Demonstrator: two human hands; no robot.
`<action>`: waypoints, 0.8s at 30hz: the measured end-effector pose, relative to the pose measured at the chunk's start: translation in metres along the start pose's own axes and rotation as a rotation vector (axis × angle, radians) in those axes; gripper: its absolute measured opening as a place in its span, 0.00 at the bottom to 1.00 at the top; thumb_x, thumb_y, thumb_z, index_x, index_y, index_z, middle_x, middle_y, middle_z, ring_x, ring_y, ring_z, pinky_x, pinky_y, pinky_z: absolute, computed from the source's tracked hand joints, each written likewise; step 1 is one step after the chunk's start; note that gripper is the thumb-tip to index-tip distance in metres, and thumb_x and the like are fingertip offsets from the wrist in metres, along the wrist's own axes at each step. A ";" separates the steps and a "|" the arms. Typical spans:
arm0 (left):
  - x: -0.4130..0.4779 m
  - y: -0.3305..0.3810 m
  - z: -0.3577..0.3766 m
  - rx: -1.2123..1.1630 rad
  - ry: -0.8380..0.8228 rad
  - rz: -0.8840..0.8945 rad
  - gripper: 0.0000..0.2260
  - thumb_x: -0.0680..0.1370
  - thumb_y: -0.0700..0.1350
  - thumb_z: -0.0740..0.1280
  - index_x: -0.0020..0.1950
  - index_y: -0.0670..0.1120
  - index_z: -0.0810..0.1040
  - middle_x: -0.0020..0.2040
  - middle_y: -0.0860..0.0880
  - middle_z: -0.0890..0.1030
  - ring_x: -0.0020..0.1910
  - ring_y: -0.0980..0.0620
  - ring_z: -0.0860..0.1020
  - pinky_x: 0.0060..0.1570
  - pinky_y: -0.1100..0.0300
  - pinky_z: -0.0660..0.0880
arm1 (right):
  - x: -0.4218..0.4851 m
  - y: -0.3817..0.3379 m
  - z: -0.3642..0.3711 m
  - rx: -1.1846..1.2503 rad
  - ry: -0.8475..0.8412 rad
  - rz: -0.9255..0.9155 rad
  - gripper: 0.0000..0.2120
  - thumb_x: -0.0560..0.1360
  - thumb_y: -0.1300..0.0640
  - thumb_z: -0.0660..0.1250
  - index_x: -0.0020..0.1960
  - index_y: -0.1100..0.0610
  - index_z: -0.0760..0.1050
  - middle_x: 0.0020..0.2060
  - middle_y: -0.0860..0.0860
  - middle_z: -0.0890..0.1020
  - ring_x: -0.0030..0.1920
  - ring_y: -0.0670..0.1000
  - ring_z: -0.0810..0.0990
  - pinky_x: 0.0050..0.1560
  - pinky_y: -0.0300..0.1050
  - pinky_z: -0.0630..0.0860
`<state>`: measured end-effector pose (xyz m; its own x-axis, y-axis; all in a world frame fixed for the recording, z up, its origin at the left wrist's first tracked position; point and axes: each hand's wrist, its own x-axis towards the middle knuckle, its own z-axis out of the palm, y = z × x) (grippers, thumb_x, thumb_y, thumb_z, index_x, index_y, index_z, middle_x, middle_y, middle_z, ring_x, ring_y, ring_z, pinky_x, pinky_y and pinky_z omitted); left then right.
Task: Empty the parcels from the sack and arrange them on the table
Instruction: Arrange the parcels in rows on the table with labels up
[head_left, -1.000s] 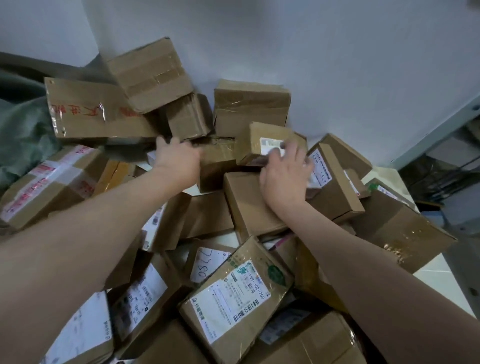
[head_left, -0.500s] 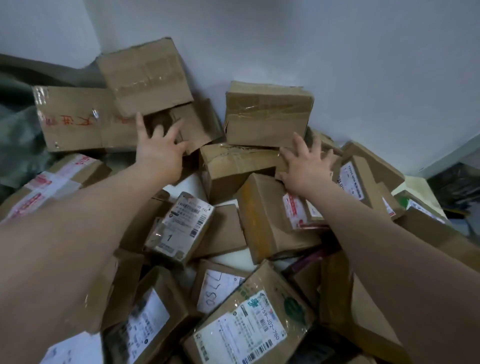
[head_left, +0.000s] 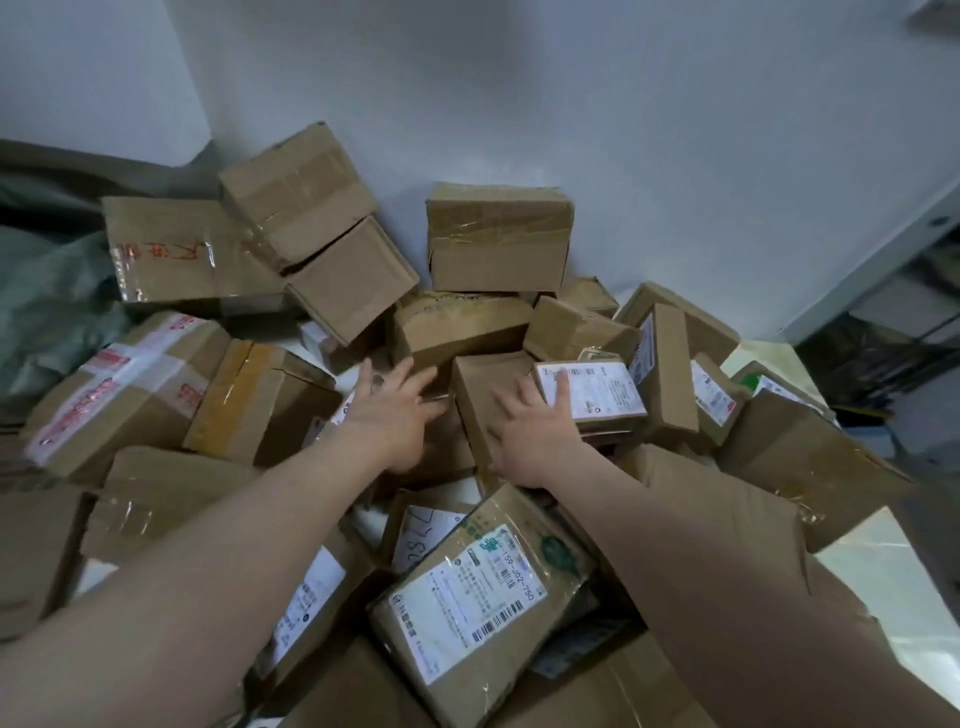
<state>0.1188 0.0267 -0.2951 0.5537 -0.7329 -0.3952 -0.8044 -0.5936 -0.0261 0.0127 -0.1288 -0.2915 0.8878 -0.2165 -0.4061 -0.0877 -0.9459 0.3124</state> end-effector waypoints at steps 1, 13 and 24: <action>-0.005 0.000 0.011 0.043 -0.044 -0.001 0.28 0.80 0.52 0.62 0.78 0.60 0.56 0.80 0.50 0.38 0.78 0.44 0.35 0.73 0.34 0.40 | -0.004 0.004 0.005 -0.028 -0.025 0.025 0.25 0.78 0.40 0.58 0.74 0.46 0.67 0.79 0.52 0.52 0.79 0.59 0.41 0.67 0.78 0.32; -0.046 -0.001 -0.006 0.059 0.085 -0.179 0.25 0.78 0.56 0.63 0.75 0.57 0.65 0.80 0.46 0.45 0.78 0.41 0.38 0.73 0.33 0.42 | -0.047 0.023 0.006 0.165 0.113 0.183 0.21 0.79 0.47 0.60 0.70 0.50 0.72 0.78 0.51 0.57 0.78 0.55 0.48 0.73 0.70 0.38; -0.112 0.116 0.013 -0.185 -0.136 0.083 0.41 0.74 0.70 0.61 0.77 0.64 0.38 0.77 0.50 0.28 0.75 0.41 0.29 0.69 0.28 0.38 | -0.167 -0.019 0.015 0.227 -0.068 0.390 0.26 0.77 0.43 0.64 0.73 0.43 0.63 0.79 0.51 0.38 0.76 0.67 0.33 0.61 0.85 0.39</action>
<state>-0.0394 0.0437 -0.2654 0.4432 -0.7376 -0.5094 -0.7860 -0.5930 0.1749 -0.1406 -0.0788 -0.2427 0.7374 -0.5756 -0.3535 -0.5135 -0.8177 0.2602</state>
